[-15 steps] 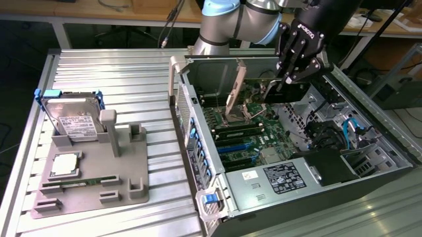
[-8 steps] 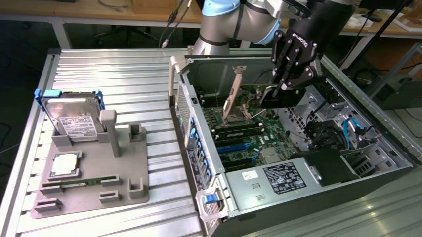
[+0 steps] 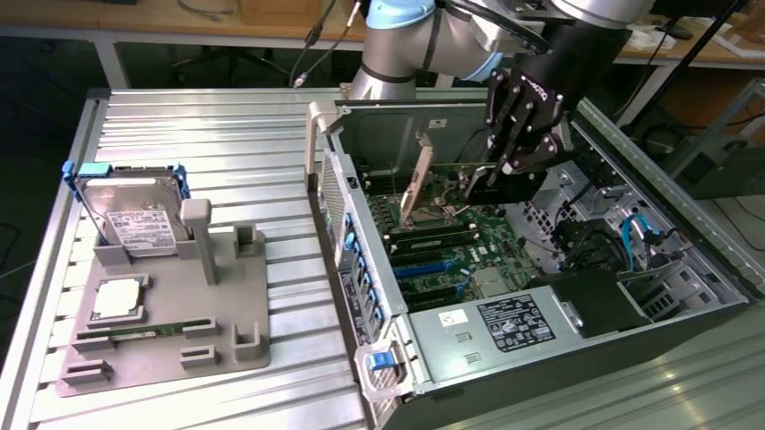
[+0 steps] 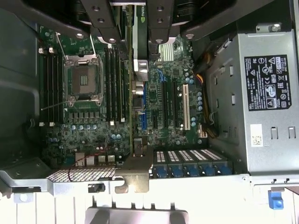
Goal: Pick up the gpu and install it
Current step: 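Insert the gpu into the slot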
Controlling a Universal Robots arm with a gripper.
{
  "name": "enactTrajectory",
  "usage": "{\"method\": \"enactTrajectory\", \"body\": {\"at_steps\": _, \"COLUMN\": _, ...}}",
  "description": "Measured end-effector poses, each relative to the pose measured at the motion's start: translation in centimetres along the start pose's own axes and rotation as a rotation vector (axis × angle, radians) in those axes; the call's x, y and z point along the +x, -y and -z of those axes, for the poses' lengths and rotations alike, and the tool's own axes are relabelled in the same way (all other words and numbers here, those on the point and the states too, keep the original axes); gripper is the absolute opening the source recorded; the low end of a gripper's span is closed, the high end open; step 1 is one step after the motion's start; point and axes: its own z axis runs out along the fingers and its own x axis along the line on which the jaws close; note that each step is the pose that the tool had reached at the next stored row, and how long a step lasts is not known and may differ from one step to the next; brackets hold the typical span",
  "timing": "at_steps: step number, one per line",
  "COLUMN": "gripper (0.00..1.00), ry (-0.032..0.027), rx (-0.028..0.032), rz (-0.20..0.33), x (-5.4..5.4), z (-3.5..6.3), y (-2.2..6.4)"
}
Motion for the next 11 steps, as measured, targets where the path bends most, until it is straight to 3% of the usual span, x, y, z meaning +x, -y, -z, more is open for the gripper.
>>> {"method": "enactTrajectory", "body": {"at_steps": 11, "gripper": 0.27, "ry": 0.0000, "rx": 0.0000, "rz": 0.000, "x": 0.1, "z": -2.15, "y": -0.14}}
